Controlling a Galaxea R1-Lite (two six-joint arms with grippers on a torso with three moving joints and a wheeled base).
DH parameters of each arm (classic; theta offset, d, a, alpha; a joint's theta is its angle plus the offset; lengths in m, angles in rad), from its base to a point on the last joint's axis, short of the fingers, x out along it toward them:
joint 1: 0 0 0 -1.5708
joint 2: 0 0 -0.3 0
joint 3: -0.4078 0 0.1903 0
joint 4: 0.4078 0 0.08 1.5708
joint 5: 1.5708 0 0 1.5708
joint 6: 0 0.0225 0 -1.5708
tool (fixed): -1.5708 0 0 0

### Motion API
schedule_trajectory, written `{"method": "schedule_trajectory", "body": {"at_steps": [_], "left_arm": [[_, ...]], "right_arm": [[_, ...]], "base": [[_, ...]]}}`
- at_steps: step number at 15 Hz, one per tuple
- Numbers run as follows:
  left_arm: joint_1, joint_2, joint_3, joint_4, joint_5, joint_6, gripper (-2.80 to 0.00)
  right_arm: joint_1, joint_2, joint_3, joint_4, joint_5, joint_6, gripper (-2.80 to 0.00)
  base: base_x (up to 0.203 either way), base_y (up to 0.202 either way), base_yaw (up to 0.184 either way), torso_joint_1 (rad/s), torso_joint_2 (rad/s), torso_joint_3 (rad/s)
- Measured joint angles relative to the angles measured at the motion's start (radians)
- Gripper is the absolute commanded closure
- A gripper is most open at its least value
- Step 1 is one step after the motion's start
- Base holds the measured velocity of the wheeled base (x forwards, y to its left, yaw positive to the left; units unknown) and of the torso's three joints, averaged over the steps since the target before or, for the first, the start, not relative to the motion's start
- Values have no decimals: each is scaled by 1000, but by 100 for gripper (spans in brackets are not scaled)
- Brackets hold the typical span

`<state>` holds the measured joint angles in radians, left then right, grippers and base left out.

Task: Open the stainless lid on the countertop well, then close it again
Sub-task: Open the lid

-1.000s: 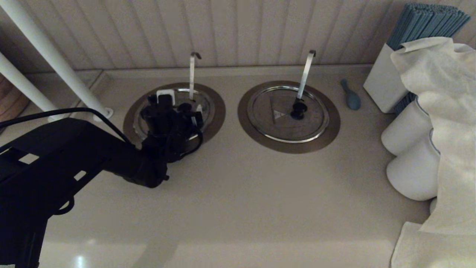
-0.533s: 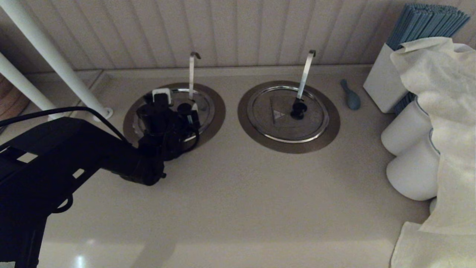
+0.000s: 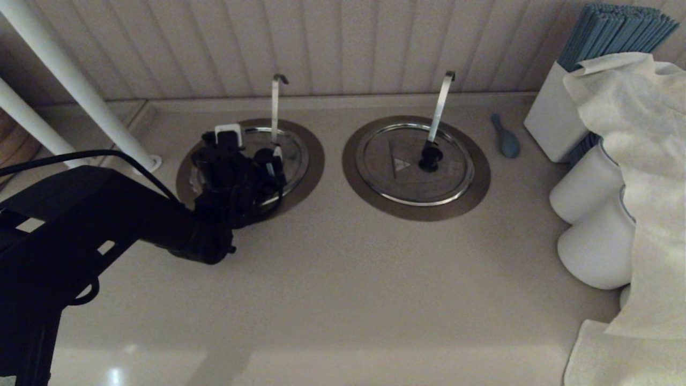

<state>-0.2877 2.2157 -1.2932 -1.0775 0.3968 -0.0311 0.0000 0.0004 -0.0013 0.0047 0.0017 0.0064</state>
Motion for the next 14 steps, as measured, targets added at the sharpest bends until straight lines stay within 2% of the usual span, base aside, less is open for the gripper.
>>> {"method": "schedule_trajectory", "body": {"at_steps": [14], "left_arm": [[3, -87, 7, -3, 2, 1, -280]], "right_arm": [[0, 0, 0, 0, 0, -1, 0]], "base": [[0, 0, 0, 0, 0, 0]]}}
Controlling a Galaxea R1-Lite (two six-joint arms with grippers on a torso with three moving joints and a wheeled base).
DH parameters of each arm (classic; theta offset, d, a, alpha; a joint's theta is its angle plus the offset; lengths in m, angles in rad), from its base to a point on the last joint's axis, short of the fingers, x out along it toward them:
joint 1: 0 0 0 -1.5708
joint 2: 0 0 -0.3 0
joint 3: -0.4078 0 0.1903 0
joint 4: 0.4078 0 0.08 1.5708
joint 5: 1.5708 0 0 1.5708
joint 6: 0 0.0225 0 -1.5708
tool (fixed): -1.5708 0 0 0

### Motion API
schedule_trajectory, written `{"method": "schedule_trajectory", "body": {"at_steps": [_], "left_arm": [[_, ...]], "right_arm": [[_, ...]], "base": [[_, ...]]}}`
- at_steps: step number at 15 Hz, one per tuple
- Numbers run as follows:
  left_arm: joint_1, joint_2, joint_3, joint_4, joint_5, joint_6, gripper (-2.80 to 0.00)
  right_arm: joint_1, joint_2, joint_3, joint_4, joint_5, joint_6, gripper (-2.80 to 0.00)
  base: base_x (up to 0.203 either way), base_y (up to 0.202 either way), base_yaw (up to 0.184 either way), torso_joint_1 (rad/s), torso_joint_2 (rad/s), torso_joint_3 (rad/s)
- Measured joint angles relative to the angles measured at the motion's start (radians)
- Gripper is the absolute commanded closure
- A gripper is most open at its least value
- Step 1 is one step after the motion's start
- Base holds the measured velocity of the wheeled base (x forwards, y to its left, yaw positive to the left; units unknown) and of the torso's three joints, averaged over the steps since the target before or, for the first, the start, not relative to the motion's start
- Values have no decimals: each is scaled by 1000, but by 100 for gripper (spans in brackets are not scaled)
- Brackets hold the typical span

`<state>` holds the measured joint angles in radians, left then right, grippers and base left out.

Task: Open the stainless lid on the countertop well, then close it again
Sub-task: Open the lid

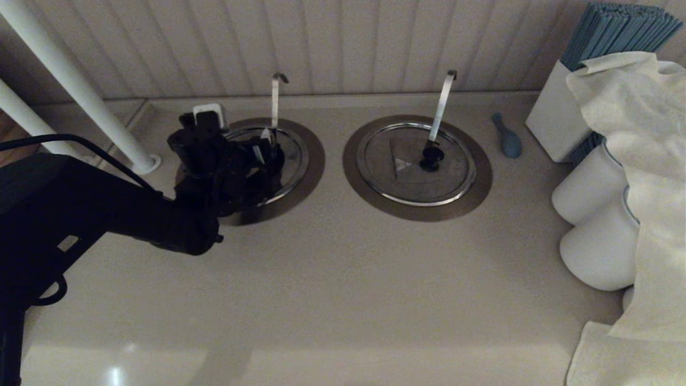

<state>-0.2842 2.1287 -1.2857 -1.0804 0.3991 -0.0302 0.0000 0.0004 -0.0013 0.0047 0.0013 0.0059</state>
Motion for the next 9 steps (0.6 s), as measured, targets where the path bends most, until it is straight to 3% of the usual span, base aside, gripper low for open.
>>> {"method": "schedule_trajectory", "body": {"at_steps": [9], "left_arm": [[66, -44, -17, 34, -11, -4, -280]], "right_arm": [[0, 0, 0, 0, 0, -1, 0]], "base": [[0, 0, 0, 0, 0, 0]]}}
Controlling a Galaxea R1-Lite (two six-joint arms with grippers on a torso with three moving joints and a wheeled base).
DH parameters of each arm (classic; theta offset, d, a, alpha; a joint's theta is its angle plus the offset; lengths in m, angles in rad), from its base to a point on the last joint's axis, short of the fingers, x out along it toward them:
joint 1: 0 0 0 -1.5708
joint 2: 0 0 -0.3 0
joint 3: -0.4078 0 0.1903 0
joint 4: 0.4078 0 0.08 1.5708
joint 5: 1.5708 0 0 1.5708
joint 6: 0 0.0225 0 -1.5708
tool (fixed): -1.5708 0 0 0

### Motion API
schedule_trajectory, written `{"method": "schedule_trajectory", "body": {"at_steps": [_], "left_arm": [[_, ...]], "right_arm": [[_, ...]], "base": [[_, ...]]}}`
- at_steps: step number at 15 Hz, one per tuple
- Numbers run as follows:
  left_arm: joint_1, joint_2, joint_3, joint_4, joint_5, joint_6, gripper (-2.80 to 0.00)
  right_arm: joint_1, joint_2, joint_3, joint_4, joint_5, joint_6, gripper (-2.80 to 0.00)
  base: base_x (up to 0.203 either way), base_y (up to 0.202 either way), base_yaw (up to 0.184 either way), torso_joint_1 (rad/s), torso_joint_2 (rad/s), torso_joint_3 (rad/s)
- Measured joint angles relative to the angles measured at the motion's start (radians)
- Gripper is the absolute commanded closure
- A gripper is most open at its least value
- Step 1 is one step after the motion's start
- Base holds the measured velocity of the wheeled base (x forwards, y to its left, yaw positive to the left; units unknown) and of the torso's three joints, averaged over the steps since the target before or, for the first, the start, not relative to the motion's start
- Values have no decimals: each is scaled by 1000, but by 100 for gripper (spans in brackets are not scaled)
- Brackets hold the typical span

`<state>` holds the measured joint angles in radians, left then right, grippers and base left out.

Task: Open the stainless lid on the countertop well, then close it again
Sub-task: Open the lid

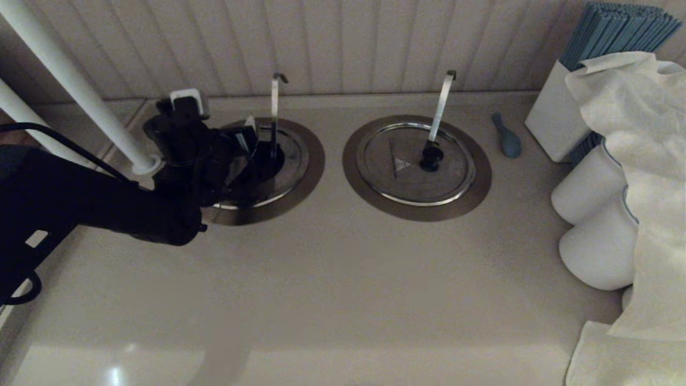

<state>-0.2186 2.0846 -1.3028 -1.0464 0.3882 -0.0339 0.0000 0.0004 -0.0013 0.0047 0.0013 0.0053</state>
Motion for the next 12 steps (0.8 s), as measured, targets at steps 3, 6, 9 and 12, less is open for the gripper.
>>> {"method": "schedule_trajectory", "body": {"at_steps": [3, 6, 9, 12], "left_arm": [[16, -11, -4, 8, -1, 0, -280], [35, -26, -4, 9, -2, 1, -280], [62, -36, -9, 11, -5, 2, -280], [92, -37, -18, 30, -6, 1, -280]], "right_arm": [[0, 0, 0, 0, 0, 0, 0], [0, 0, 0, 0, 0, 0, 0], [0, 0, 0, 0, 0, 0, 0], [0, 0, 0, 0, 0, 0, 0]], "base": [[0, 0, 0, 0, 0, 0], [0, 0, 0, 0, 0, 0], [0, 0, 0, 0, 0, 0], [0, 0, 0, 0, 0, 0]]}}
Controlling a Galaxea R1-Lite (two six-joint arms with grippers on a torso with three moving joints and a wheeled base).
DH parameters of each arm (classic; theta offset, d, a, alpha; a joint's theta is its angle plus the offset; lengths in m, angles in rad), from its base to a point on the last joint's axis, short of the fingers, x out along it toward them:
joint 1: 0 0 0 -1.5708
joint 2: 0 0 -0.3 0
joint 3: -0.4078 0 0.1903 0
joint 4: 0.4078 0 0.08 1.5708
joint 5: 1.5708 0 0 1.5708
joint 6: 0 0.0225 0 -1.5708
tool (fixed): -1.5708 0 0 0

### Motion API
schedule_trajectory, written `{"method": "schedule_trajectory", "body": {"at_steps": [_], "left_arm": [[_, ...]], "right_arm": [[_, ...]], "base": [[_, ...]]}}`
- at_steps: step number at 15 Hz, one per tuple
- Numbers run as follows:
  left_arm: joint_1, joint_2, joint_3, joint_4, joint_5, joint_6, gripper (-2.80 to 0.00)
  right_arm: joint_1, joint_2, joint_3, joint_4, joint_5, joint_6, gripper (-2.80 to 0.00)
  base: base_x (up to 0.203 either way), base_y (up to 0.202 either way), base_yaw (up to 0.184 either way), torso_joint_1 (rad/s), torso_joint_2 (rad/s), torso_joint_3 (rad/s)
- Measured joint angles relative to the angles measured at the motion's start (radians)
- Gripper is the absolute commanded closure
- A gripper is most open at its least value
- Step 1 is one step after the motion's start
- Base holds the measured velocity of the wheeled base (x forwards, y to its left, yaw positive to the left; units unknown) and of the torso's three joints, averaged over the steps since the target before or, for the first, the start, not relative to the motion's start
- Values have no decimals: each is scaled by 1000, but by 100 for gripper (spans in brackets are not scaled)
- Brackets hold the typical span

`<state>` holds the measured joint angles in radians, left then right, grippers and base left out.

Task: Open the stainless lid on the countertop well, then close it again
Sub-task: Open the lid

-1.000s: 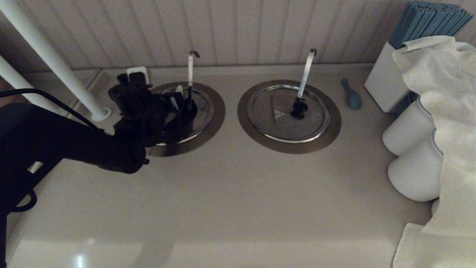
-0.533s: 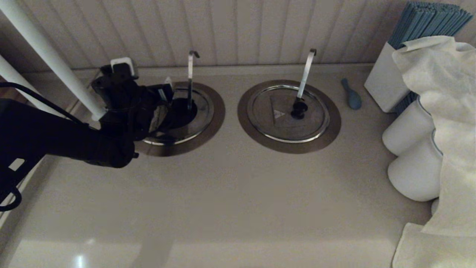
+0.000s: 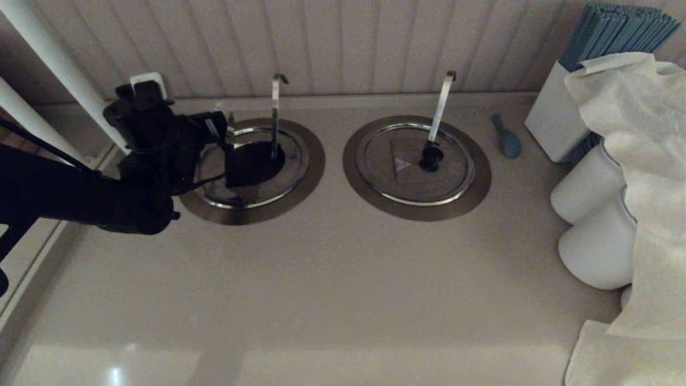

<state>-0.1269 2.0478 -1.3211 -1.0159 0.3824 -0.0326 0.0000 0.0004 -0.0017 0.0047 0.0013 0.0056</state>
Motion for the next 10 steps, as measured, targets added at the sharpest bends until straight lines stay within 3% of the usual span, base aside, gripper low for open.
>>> {"method": "schedule_trajectory", "body": {"at_steps": [4, 7, 10], "left_arm": [[82, -3, -41, 19, -5, 3, -280], [173, -35, -79, 90, -46, -7, -280], [211, -100, -88, 111, -67, -23, -280]], "right_arm": [[0, 0, 0, 0, 0, 0, 0], [0, 0, 0, 0, 0, 0, 0], [0, 0, 0, 0, 0, 0, 0]], "base": [[0, 0, 0, 0, 0, 0], [0, 0, 0, 0, 0, 0], [0, 0, 0, 0, 0, 0]]}}
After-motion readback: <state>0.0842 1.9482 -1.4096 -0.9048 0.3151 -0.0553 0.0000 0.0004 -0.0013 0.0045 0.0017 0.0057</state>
